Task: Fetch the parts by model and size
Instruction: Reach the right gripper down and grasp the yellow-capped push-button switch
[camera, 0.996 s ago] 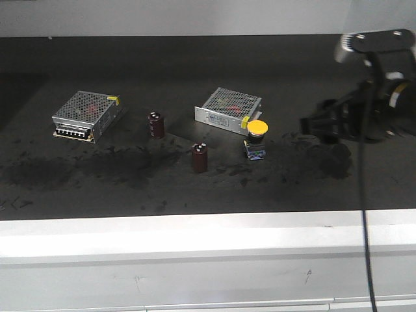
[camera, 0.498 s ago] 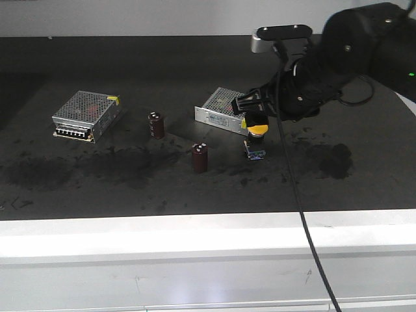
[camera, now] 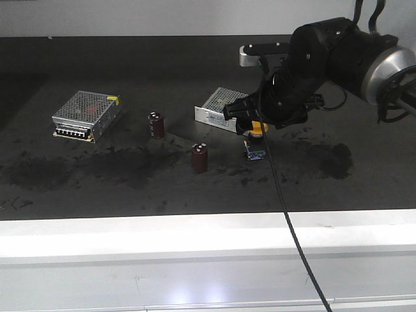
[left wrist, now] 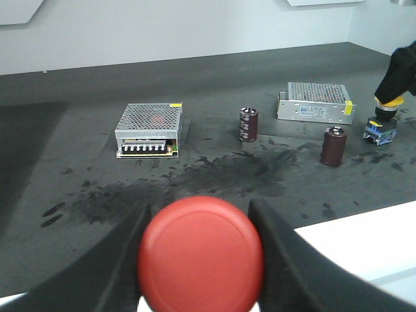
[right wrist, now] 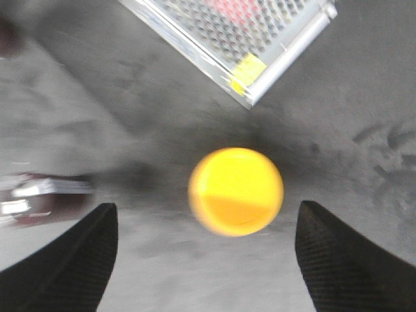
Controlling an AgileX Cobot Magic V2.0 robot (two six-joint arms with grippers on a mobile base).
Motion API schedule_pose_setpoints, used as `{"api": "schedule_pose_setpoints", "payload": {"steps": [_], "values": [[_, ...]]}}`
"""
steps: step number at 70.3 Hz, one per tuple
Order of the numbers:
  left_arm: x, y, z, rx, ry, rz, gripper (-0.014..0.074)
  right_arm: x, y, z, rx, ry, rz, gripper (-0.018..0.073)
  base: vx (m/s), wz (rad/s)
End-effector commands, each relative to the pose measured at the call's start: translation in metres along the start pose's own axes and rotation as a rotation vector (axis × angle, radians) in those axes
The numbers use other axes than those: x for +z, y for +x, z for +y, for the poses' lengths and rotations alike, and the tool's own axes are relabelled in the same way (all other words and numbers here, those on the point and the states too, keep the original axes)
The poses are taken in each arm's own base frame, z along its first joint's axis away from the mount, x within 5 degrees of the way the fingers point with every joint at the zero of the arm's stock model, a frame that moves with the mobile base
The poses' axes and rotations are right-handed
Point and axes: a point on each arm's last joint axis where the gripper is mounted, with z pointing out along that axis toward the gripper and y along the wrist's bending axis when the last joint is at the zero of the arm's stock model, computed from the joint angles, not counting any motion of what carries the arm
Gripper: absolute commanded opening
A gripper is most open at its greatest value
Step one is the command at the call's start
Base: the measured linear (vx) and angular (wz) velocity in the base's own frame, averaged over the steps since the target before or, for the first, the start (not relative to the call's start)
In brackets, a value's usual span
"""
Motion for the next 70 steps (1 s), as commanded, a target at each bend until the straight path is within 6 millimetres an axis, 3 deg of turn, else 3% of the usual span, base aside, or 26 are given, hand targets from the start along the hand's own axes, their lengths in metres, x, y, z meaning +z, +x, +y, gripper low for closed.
{"api": "schedule_pose_setpoints", "payload": {"steps": [1,31,42,49,70], "values": [[-0.002,-0.013,-0.002,0.007,0.024,-0.086,-0.0007,-0.027,-0.014,-0.004,-0.001,0.003,-0.128,0.0546,0.0,0.0],[-0.002,-0.013,-0.002,0.007,0.024,-0.086,-0.0007,-0.005,-0.023,-0.003,-0.004,0.012,-0.094,0.0545,0.0,0.0],[-0.002,-0.013,-0.002,0.007,0.024,-0.086,-0.0007,-0.001,-0.021,-0.003,0.0,0.017,-0.058,0.0504,0.0,0.0],[-0.002,-0.013,-0.002,0.007,0.024,-0.086,-0.0007,-0.001,-0.02,-0.003,0.008,0.018,-0.05,0.0441,0.0,0.0],[-0.002,-0.013,-0.002,0.007,0.024,-0.086,-0.0007,-0.002,-0.02,-0.004,0.039,0.027,-0.051,0.0054,0.0,0.0]]}}
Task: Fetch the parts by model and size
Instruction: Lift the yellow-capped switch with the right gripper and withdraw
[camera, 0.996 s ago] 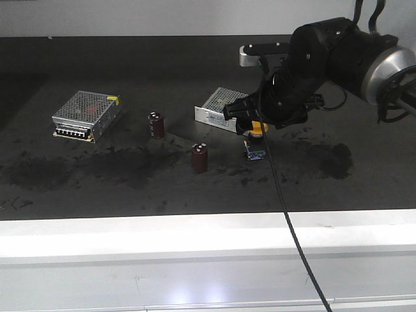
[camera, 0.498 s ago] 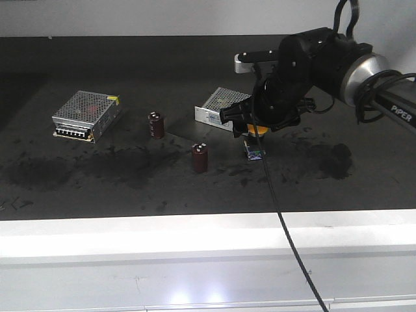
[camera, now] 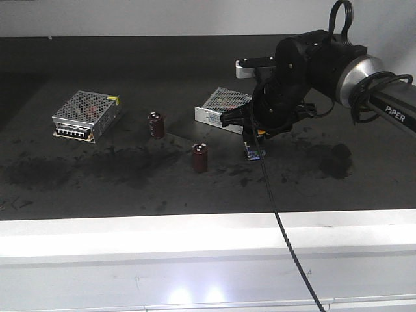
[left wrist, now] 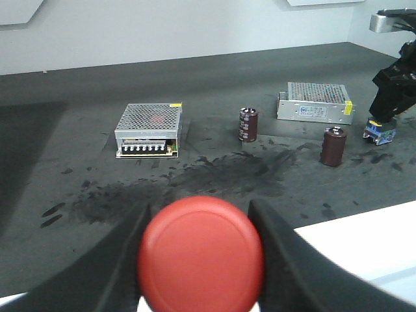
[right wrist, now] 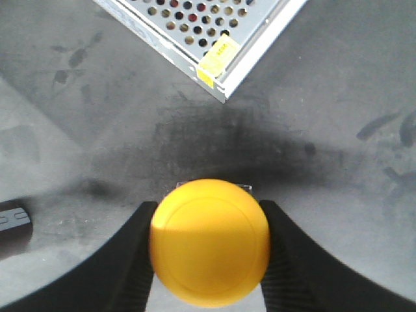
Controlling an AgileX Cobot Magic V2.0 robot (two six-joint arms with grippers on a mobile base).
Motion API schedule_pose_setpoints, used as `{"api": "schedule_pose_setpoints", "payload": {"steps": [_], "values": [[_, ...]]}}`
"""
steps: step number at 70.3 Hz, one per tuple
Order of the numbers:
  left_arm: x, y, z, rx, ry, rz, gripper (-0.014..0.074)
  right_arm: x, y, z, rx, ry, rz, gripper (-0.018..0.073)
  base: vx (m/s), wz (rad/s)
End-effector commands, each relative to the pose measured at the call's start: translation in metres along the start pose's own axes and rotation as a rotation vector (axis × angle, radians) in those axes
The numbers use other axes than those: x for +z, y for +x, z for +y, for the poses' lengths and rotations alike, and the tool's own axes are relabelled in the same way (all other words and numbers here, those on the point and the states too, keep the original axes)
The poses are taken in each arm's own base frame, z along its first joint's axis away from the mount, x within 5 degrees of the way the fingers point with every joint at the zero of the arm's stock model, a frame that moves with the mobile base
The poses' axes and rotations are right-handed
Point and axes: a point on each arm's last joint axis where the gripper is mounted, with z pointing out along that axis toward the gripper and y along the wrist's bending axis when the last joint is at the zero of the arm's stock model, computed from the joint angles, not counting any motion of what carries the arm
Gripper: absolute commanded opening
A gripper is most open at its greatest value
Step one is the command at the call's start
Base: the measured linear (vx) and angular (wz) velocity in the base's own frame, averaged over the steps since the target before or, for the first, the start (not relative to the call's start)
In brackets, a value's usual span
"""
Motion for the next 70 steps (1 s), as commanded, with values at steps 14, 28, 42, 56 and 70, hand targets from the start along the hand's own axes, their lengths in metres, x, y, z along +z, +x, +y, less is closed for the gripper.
{"api": "schedule_pose_setpoints", "payload": {"steps": [14,28,42,56,70], "values": [[-0.002,-0.013,-0.002,0.007,0.024,-0.086,-0.0007,-0.055,-0.013,-0.003,-0.005,-0.002,-0.171,-0.0011,0.0,0.0],[-0.002,-0.013,-0.002,0.007,0.024,-0.086,-0.0007,-0.099,-0.013,-0.008,-0.023,0.018,-0.289,-0.001,0.0,0.0],[-0.002,-0.013,-0.002,0.007,0.024,-0.086,-0.0007,-0.135,0.0,-0.017,-0.062,0.087,-0.38,-0.001,0.0,0.0],[-0.002,-0.013,-0.002,0.007,0.024,-0.086,-0.0007,-0.151,0.047,-0.024,-0.086,0.06,-0.517,-0.001,0.0,0.0],[-0.002,-0.013,-0.002,0.007,0.024,-0.086,-0.0007,-0.176,0.11,-0.032,-0.081,0.007,-0.636,-0.001,0.0,0.0]]}}
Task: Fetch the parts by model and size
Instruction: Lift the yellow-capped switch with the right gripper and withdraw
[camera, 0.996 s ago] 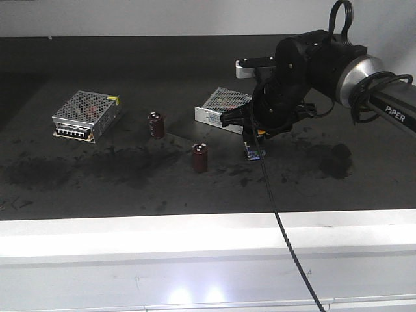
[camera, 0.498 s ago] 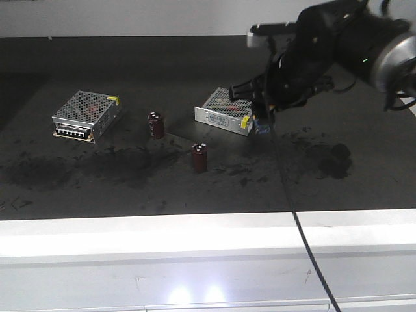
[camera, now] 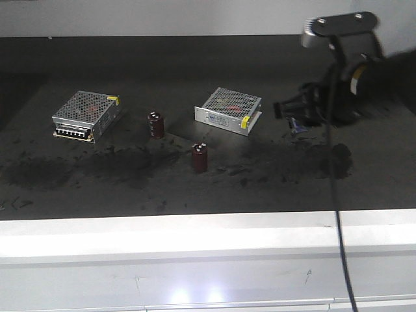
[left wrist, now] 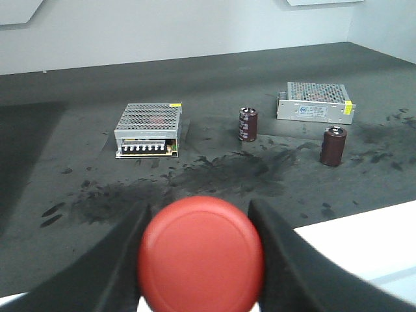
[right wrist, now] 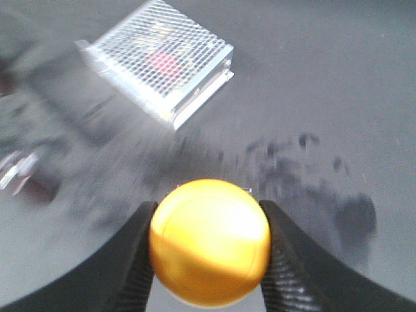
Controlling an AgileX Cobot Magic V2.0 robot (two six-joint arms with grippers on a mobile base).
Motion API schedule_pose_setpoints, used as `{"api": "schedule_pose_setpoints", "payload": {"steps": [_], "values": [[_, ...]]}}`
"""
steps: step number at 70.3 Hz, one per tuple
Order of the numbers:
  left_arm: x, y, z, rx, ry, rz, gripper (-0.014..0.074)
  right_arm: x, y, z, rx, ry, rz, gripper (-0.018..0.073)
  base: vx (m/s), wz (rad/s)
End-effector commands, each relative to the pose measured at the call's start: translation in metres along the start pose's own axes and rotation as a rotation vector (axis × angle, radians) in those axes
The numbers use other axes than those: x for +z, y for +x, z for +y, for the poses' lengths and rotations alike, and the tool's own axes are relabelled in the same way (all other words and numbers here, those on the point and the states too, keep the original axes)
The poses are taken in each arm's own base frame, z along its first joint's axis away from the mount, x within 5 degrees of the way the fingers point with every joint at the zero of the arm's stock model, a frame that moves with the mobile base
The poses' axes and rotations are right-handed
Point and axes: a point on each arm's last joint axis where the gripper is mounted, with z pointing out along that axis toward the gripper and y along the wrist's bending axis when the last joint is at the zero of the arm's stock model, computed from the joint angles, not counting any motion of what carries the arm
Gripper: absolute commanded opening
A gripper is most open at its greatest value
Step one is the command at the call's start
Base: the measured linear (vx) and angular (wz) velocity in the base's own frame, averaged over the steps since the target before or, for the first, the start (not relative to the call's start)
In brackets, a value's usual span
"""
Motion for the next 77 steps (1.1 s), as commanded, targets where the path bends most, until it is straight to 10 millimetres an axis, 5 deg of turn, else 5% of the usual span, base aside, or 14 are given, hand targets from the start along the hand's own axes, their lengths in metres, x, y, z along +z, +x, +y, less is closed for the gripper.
{"api": "schedule_pose_setpoints", "payload": {"steps": [1,15,34,57,77], "values": [[-0.002,-0.013,-0.002,0.007,0.024,-0.086,-0.0007,-0.042,0.002,-0.005,0.002,-0.026,-0.209,-0.001,0.0,0.0],[-0.002,-0.013,-0.002,0.007,0.024,-0.086,-0.0007,-0.087,0.045,-0.01,0.004,-0.053,-0.361,-0.001,0.0,0.0],[-0.002,-0.013,-0.002,0.007,0.024,-0.086,-0.0007,-0.121,0.093,-0.015,-0.009,-0.074,-0.523,-0.001,0.0,0.0],[-0.002,-0.013,-0.002,0.007,0.024,-0.086,-0.0007,-0.127,0.149,-0.016,-0.038,-0.101,-0.689,-0.001,0.0,0.0],[-0.002,-0.013,-0.002,0.007,0.024,-0.086,-0.0007,-0.131,0.154,-0.016,-0.038,-0.11,-0.738,-0.001,0.0,0.0]]}}
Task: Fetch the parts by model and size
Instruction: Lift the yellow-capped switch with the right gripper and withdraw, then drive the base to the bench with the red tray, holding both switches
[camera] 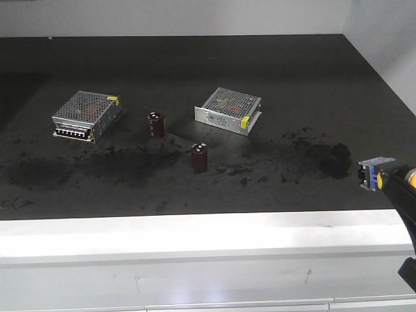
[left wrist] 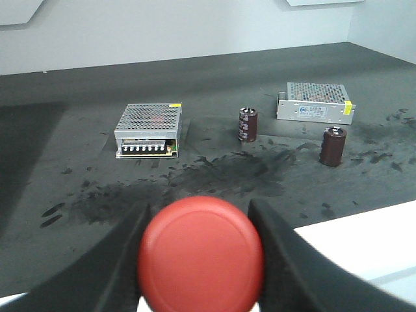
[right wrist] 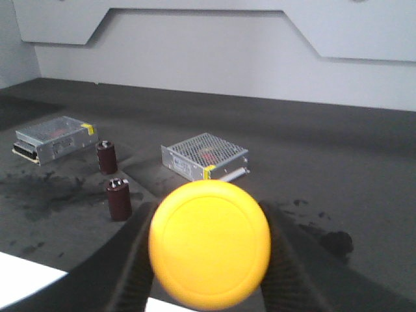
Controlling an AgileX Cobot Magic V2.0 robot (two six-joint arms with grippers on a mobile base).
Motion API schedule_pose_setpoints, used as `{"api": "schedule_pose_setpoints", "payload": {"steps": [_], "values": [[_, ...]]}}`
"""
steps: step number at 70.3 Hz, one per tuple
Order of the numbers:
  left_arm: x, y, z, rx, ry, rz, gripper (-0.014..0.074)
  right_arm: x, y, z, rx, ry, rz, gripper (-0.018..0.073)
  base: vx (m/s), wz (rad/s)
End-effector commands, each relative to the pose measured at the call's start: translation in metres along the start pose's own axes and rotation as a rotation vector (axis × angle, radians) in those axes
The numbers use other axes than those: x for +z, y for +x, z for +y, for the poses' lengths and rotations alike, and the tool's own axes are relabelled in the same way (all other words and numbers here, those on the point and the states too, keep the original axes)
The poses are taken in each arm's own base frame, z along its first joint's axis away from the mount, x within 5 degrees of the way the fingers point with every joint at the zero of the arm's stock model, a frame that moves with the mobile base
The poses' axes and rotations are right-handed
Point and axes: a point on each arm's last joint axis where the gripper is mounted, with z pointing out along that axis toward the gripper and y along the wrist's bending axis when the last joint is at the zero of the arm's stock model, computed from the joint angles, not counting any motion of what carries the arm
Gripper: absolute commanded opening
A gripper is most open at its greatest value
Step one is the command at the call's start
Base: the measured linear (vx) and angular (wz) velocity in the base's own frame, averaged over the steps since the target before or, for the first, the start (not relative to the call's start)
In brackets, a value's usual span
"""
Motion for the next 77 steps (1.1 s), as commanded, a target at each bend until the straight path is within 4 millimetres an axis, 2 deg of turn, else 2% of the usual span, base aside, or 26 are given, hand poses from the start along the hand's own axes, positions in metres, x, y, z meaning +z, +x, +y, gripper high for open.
{"api": "schedule_pose_setpoints", "payload": {"steps": [1,48,77], "values": [[-0.0018,-0.0135,-0.0021,0.007,0.024,-0.086,-0.0007,-0.0019,-0.0179,0.0013,-0.02,-0.014,-0.12,-0.001,0.0,0.0],[-0.0018,-0.0135,-0.0021,0.007,0.024,-0.086,-0.0007,-0.0018,-0.0178,0.0012,-0.02,-0.014,-0.119,-0.001,-0.01,0.03],[-0.0018,-0.0135,-0.0021,0.007,0.024,-0.086,-0.0007,-0.0018,-0.017,0.0011,-0.02,-0.012,-0.11,-0.001,-0.09,0.51]]}}
